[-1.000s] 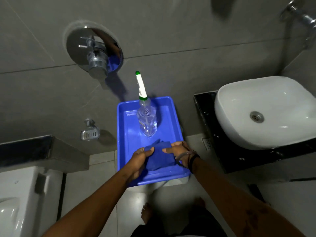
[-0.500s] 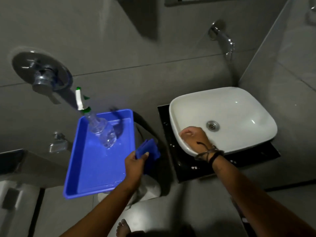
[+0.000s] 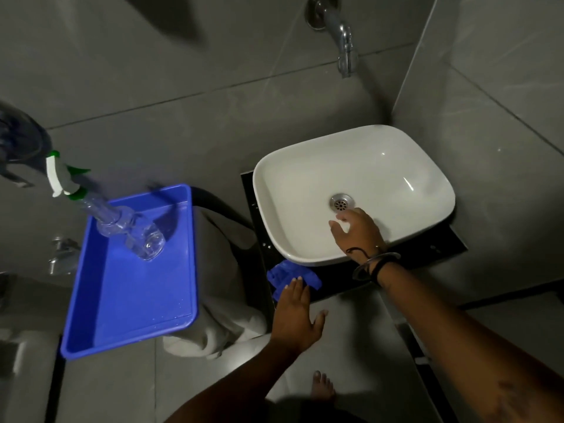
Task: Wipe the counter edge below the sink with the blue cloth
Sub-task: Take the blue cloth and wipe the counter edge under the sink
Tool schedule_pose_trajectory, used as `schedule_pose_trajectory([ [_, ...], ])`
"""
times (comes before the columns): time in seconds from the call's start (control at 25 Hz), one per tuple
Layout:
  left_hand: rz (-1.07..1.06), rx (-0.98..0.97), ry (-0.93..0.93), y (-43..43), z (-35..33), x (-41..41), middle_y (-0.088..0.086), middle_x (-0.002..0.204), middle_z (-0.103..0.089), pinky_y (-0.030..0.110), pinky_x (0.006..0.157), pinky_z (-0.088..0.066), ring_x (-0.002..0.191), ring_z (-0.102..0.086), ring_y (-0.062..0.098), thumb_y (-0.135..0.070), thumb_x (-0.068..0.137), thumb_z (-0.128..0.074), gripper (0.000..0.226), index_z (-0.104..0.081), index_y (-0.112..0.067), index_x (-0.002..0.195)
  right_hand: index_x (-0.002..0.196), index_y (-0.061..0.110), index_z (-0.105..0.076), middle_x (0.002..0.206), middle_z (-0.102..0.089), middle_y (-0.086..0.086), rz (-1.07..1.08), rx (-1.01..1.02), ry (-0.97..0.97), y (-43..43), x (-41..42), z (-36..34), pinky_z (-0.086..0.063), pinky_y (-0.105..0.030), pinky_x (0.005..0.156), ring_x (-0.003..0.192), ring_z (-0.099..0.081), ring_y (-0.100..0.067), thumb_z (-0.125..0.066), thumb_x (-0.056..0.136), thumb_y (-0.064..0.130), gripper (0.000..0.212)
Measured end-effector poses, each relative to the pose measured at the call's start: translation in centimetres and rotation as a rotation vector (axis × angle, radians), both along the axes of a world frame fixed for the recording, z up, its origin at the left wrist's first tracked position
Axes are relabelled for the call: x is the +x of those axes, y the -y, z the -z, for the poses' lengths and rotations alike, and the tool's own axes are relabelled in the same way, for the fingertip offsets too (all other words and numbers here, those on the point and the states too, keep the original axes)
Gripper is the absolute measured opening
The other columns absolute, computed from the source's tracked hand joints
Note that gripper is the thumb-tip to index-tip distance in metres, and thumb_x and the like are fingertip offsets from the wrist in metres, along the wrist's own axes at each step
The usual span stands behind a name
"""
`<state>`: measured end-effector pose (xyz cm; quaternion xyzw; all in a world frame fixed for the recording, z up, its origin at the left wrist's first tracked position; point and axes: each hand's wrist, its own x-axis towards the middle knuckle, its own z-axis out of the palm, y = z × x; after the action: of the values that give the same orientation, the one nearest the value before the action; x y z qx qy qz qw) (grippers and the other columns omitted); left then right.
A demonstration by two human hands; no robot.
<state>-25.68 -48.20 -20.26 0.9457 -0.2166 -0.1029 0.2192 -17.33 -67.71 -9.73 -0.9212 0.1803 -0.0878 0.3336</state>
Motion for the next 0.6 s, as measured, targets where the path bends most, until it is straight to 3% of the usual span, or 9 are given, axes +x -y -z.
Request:
schedule_pose_trajectory([
  [0.12,-0.012,0.048,-0.05,0.1,0.1,0.5,0.018,0.165,-0.017,0.042,0.123,-0.004,0.154,-0.009,0.034,-0.073,0.082,-0.049,0.106,-0.019,-0.004,0.156,0.126,0.014,-0.052,0.142,-0.045,-0.014,-0.127,-0.241,-0.175,-0.1,1.3,2.0,-0.03,-0.053,0.109,0.135,-0.036,-0.034,-0.051,0.086,0.052,0.055],
  [0.2,0.022,0.106,-0.09,0.6,0.4,-0.1,0.017,0.166,0.003,0.045,0.123,0.006,0.154,0.006,0.033,-0.081,0.078,-0.047,0.117,-0.004,-0.006,0.158,0.137,0.016,-0.039,0.154,-0.028,-0.012,-0.205,-0.38,-0.256,0.0,1.8,3.1,-0.015,-0.057,0.116,0.145,-0.018,-0.03,-0.035,0.088,0.06,0.066],
  [0.36,0.082,0.127,-0.11,0.4,0.8,-1.4,0.014,0.165,0.011,0.049,0.122,0.01,0.152,0.014,0.033,-0.088,0.076,-0.041,0.122,0.0,-0.007,0.158,0.132,0.016,-0.044,0.151,-0.037,-0.009,-0.194,-0.497,-0.147,0.0,2.0,3.5,-0.02,-0.059,0.112,0.143,-0.025,-0.028,-0.027,0.088,0.061,0.065],
  [0.52,0.1,0.078,-0.081,-1.3,0.8,-1.9,0.015,0.166,-0.008,0.05,0.123,-0.003,0.154,-0.006,0.034,-0.084,0.079,-0.048,0.116,-0.016,-0.004,0.157,0.125,0.019,-0.051,0.148,-0.043,-0.006,-0.162,-0.459,-0.116,0.1,1.8,3.7,-0.02,-0.06,0.112,0.141,-0.028,-0.026,-0.027,0.087,0.06,0.061],
  [0.6,0.117,0.111,-0.069,-1.2,0.7,-1.3,0.016,0.165,-0.003,0.05,0.123,0.001,0.154,-0.002,0.035,-0.086,0.078,-0.045,0.12,-0.01,-0.002,0.157,0.125,0.019,-0.051,0.148,-0.042,-0.005,-0.161,-0.436,-0.155,0.1,1.9,3.5,-0.019,-0.059,0.113,0.142,-0.027,-0.025,-0.027,0.086,0.061,0.062],
])
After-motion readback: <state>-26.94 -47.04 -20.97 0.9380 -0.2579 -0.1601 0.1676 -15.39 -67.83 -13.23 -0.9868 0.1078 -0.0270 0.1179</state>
